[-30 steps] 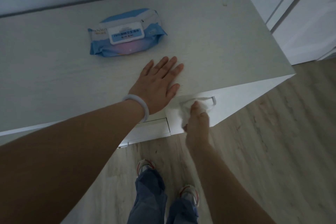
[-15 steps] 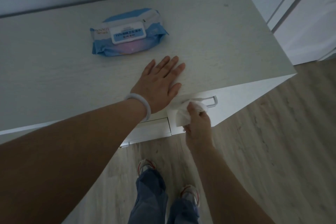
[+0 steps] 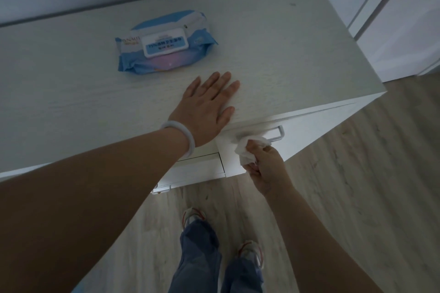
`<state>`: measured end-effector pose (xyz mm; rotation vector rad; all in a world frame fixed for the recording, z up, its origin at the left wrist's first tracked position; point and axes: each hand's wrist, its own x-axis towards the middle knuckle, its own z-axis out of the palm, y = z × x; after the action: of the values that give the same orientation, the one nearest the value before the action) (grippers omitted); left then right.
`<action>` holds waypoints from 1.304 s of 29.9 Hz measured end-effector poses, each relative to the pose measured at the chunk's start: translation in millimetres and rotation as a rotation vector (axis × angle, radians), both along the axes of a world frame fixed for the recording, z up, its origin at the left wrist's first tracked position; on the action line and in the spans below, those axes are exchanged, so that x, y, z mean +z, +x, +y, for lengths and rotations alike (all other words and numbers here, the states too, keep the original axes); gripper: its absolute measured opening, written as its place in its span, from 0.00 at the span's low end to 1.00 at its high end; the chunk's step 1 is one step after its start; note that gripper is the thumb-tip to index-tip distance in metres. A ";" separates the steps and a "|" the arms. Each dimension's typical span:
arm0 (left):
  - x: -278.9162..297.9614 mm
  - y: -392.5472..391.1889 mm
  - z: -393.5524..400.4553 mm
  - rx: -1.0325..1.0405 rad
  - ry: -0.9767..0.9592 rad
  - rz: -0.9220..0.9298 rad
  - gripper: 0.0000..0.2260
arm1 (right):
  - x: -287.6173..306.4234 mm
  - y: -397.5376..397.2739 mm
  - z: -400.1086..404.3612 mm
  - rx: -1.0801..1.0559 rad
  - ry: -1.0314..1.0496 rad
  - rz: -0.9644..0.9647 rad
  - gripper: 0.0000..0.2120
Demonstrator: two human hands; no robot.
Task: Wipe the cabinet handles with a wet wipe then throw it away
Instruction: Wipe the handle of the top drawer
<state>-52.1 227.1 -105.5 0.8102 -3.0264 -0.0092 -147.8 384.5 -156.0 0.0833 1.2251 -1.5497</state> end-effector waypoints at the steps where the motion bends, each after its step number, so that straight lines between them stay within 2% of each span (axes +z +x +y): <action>1: 0.4 -0.1 0.1 -0.002 0.000 0.001 0.26 | -0.1 -3.3 2.0 0.008 0.009 0.010 0.10; 5: 0.4 -0.1 0.0 0.000 -0.010 0.003 0.26 | 0.4 -31.2 6.0 -0.064 0.091 0.045 0.06; 7: 0.0 -0.1 0.2 0.001 -0.012 0.006 0.26 | 1.6 -52.0 6.5 -0.056 0.122 0.108 0.08; 10: 0.4 -0.1 0.6 0.004 -0.014 0.016 0.26 | 4.5 -74.0 8.2 0.078 0.138 0.242 0.11; 14: 0.8 0.0 1.5 0.004 -0.016 0.017 0.26 | 8.5 -85.9 13.0 0.244 0.114 0.319 0.02; 17: 1.0 0.3 0.7 0.008 -0.021 0.009 0.26 | 10.5 -94.5 15.7 0.313 0.078 0.267 0.10; 19: 1.3 0.2 0.5 0.008 -0.022 0.006 0.26 | 8.6 -93.7 12.9 0.293 0.128 0.296 0.11; 22: 1.0 -0.2 0.7 0.005 -0.022 0.003 0.26 | -1.0 -79.2 6.4 0.240 0.301 0.594 0.13; 23: 0.5 -0.4 0.8 0.005 -0.021 0.000 0.26 | -6.1 -73.4 4.9 0.191 0.305 0.636 0.14; 26: 1.3 -0.9 0.9 0.007 -0.014 -0.001 0.27 | -10.6 -50.4 -3.1 0.092 0.278 0.634 0.15; 30: 2.9 -0.7 2.1 0.007 -0.014 -0.004 0.27 | -7.7 -26.5 -20.9 -0.073 0.451 0.750 0.12; 32: 3.2 -1.1 2.5 0.011 -0.016 -0.008 0.27 | -3.7 -19.8 -25.1 -0.178 0.518 0.691 0.15; 34: 3.5 -1.4 2.8 0.015 -0.015 -0.009 0.27 | -1.9 -9.5 -30.0 -0.246 0.515 0.546 0.18; 36: 3.8 -1.4 2.8 0.018 -0.014 -0.009 0.27 | 4.4 16.9 -37.3 -0.240 0.532 0.474 0.19; 39: 4.0 -1.6 2.9 0.017 -0.007 -0.016 0.27 | 11.3 58.9 -47.7 -0.160 0.385 0.465 0.20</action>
<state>-53.6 230.0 -101.5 0.8399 -3.0327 0.0076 -88.9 336.7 -144.7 0.0744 1.9189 -1.4949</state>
